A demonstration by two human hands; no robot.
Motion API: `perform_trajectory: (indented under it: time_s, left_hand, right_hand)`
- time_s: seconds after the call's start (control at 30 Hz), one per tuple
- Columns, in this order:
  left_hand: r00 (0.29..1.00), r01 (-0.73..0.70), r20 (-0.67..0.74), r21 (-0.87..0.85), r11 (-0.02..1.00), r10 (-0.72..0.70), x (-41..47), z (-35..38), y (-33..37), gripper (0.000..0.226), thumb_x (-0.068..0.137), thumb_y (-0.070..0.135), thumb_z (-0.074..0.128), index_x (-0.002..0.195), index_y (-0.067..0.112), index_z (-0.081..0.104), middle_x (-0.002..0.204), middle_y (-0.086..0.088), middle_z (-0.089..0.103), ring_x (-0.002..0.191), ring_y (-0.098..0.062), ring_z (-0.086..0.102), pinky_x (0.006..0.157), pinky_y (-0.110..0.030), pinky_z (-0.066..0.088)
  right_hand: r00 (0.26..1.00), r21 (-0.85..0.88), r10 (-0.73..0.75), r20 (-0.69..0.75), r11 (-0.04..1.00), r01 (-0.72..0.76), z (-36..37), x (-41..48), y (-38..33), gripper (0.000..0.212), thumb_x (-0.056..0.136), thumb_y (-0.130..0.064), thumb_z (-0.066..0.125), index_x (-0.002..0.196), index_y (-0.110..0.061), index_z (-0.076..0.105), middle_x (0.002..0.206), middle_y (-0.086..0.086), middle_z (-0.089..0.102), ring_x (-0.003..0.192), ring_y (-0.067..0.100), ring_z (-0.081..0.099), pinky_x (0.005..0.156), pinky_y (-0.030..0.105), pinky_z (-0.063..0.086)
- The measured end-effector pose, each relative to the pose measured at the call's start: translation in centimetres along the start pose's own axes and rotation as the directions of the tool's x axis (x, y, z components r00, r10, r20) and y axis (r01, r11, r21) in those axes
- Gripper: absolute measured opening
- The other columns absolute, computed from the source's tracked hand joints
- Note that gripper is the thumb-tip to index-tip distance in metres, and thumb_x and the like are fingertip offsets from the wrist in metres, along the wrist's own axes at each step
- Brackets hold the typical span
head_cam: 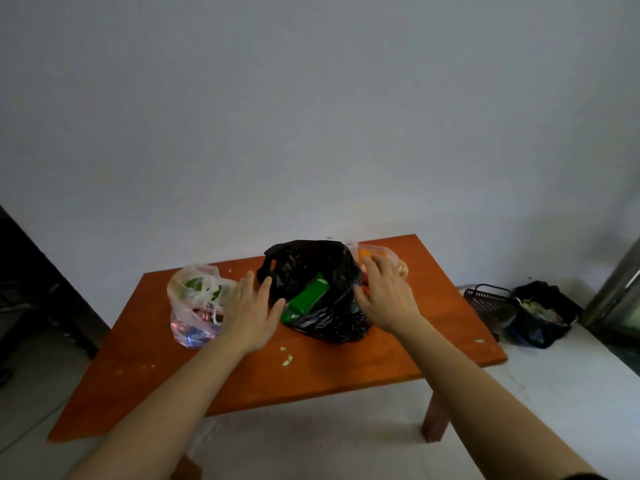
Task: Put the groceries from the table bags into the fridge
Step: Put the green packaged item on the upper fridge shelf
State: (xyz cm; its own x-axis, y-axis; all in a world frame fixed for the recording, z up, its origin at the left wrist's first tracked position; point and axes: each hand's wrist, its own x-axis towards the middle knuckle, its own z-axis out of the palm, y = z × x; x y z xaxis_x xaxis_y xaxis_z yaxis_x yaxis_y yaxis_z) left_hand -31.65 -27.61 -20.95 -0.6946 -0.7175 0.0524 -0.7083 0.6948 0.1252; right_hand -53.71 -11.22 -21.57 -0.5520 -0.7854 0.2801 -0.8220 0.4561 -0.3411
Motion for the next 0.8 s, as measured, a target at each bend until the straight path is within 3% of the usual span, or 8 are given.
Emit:
perform_trajectory:
  time_s: [0.2,0.3,0.4,0.5,0.6,0.73,0.8]
  left_hand:
    - [0.989,-0.011,0.147,-0.004,1.0,0.012,8.9,2.2,-1.2,0.069,0.1,0.059,0.022,0.159,0.024,0.01,0.166,-0.012,-0.004,0.153,-0.028,-0.001,0.123,-0.047,0.006]
    - [0.977,-0.052,0.208,0.017,0.999,0.047,12.0,4.4,-2.2,0.067,0.101,0.058,0.023,0.158,0.025,0.014,0.166,-0.01,-0.002,0.153,-0.027,0.0,0.122,-0.048,0.006]
    - [0.95,-0.091,0.3,0.011,0.996,0.083,16.0,6.9,-3.7,0.061,0.103,0.053,0.025,0.156,0.023,0.023,0.165,-0.01,0.007,0.152,-0.028,0.005,0.123,-0.046,0.011]
    - [0.902,-0.158,0.404,-0.024,0.987,0.154,20.9,9.3,-5.2,0.054,0.105,0.043,0.03,0.153,0.019,0.031,0.162,-0.009,0.021,0.149,-0.026,0.017,0.12,-0.045,0.023]
    - [0.846,-0.222,0.476,-0.095,0.97,0.24,26.3,11.9,-6.3,0.049,0.104,0.033,0.036,0.15,0.015,0.037,0.153,-0.008,0.036,0.14,-0.026,0.034,0.112,-0.042,0.036]
    - [0.766,-0.338,0.562,-0.061,0.939,0.312,32.3,15.6,-7.4,0.046,0.1,0.024,0.039,0.146,0.015,0.04,0.145,-0.012,0.042,0.134,-0.032,0.037,0.104,-0.046,0.041]
    - [0.727,-0.391,0.612,-0.004,0.921,0.311,34.2,17.2,-8.0,0.049,0.096,0.021,0.042,0.144,0.016,0.041,0.145,-0.013,0.042,0.136,-0.033,0.035,0.105,-0.048,0.039]
  right_hand:
    - [0.991,0.052,-0.028,0.13,0.998,0.021,3.9,10.4,1.4,0.053,0.098,-0.037,0.052,0.147,-0.019,0.042,0.144,0.01,0.045,0.11,0.032,0.061,0.072,0.039,0.05]
    - [0.974,0.131,-0.041,0.222,0.991,0.012,6.9,13.3,1.3,0.049,0.099,-0.036,0.052,0.145,-0.02,0.045,0.141,0.008,0.05,0.117,0.029,0.058,0.081,0.036,0.048]
    - [0.94,0.181,-0.007,0.342,0.982,-0.059,10.4,16.2,1.2,0.046,0.1,-0.035,0.051,0.143,-0.02,0.046,0.136,0.008,0.05,0.116,0.029,0.056,0.09,0.041,0.051]
    - [0.905,0.204,0.049,0.423,0.968,-0.148,14.0,18.4,1.3,0.045,0.101,-0.033,0.051,0.143,-0.018,0.046,0.134,0.011,0.051,0.113,0.031,0.056,0.092,0.043,0.05]
    - [0.848,0.191,0.123,0.515,0.948,-0.254,17.2,20.9,1.1,0.045,0.101,-0.03,0.051,0.143,-0.015,0.046,0.133,0.014,0.054,0.115,0.033,0.056,0.094,0.046,0.051]
    - [0.725,0.158,0.271,0.633,0.872,-0.464,21.8,23.6,0.6,0.058,0.098,-0.033,0.055,0.15,-0.014,0.035,0.124,0.015,0.06,0.096,0.029,0.065,0.078,0.044,0.057]
    - [0.638,0.068,0.392,0.663,0.818,-0.572,24.6,24.3,-0.2,0.07,0.098,-0.043,0.054,0.154,-0.015,0.022,0.137,0.017,0.049,0.111,0.033,0.06,0.086,0.042,0.054]
